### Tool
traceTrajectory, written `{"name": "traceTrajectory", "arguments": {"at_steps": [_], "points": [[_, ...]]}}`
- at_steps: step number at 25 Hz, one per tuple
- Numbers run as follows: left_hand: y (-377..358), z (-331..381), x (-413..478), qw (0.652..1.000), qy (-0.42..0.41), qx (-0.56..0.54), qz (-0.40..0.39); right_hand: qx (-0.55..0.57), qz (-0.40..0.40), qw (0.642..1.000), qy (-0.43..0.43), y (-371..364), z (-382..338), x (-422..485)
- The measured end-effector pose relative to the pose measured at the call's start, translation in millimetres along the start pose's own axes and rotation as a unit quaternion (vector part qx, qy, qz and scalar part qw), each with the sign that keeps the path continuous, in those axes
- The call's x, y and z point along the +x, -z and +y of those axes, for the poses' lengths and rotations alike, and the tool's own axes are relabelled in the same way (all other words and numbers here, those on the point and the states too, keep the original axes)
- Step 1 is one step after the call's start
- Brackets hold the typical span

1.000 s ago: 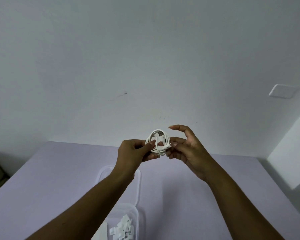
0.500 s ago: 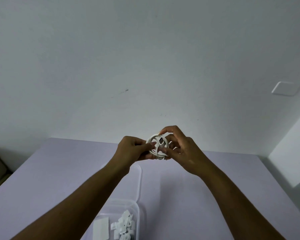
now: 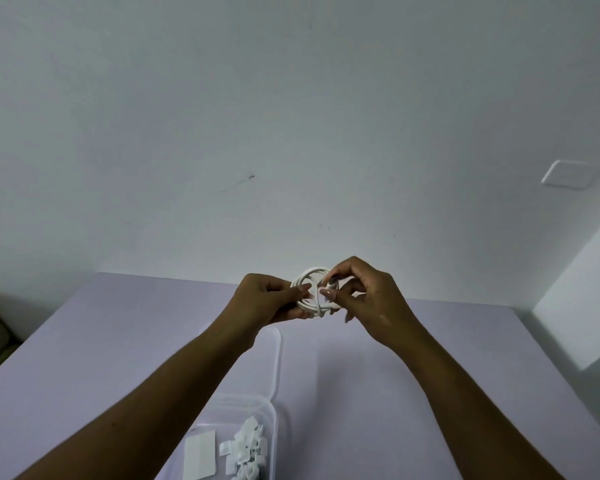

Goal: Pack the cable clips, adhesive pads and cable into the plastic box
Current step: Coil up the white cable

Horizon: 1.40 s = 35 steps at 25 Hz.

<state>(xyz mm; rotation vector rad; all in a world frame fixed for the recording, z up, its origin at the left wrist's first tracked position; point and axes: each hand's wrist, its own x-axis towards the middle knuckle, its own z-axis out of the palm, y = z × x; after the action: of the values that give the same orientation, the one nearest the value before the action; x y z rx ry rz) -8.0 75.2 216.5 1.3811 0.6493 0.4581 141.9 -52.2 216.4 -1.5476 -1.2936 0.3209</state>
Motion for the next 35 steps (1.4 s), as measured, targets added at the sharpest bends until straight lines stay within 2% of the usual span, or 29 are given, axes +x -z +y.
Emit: {"name": "traceTrajectory", "arguments": {"at_steps": [2, 4, 8, 14, 16, 19, 21, 23, 28, 31, 35], "points": [[-0.6, -0.8, -1.0, 0.999, -0.012, 0.052, 0.000, -0.061, 0.038, 0.997, 0.030, 0.5, 3.6, 0.9], [-0.8, -2.6, -2.9, 0.993, -0.028, 0.115, 0.006, -0.055, 0.057, 0.997, 0.011, -1.1, 4.5, 1.1], [2.7, -7.3, -9.1, 0.979, -0.042, 0.196, 0.040, 0.041, 0.072, 0.994, -0.066, -6.9, 6.5, 1.1], [30.3, -19.0, -22.5, 0.984, -0.012, 0.177, 0.027, 0.230, 0.104, 0.950, -0.184, -36.9, 7.5, -4.3], [52.6, -27.5, -29.5, 0.986, 0.012, 0.161, 0.034, 0.277, 0.084, 0.928, -0.235, -60.5, 11.9, -7.9], [93.7, -55.4, -50.3, 0.983, 0.097, 0.142, 0.057, 0.326, -0.026, 0.883, -0.338, -108.6, 22.9, -22.6], [116.7, -83.7, -66.8, 0.975, 0.170, 0.123, 0.068, 0.314, -0.094, 0.863, -0.386, -143.4, 33.5, -36.9], [130.5, -114.0, -80.2, 0.968, 0.227, 0.070, 0.084, 0.295, -0.122, 0.852, -0.415, -176.4, 47.0, -49.8], [139.6, -183.2, -99.5, 0.938, 0.309, -0.038, 0.151, 0.215, -0.117, 0.849, -0.469, -243.1, 87.9, -75.0], [137.0, -211.9, -103.0, 0.912, 0.342, -0.104, 0.202, 0.127, -0.123, 0.866, -0.467, -273.2, 108.8, -84.6], [134.6, -237.0, -100.7, 0.898, 0.373, -0.104, 0.210, 0.076, -0.124, 0.874, -0.464, -296.5, 128.0, -93.2]]}}
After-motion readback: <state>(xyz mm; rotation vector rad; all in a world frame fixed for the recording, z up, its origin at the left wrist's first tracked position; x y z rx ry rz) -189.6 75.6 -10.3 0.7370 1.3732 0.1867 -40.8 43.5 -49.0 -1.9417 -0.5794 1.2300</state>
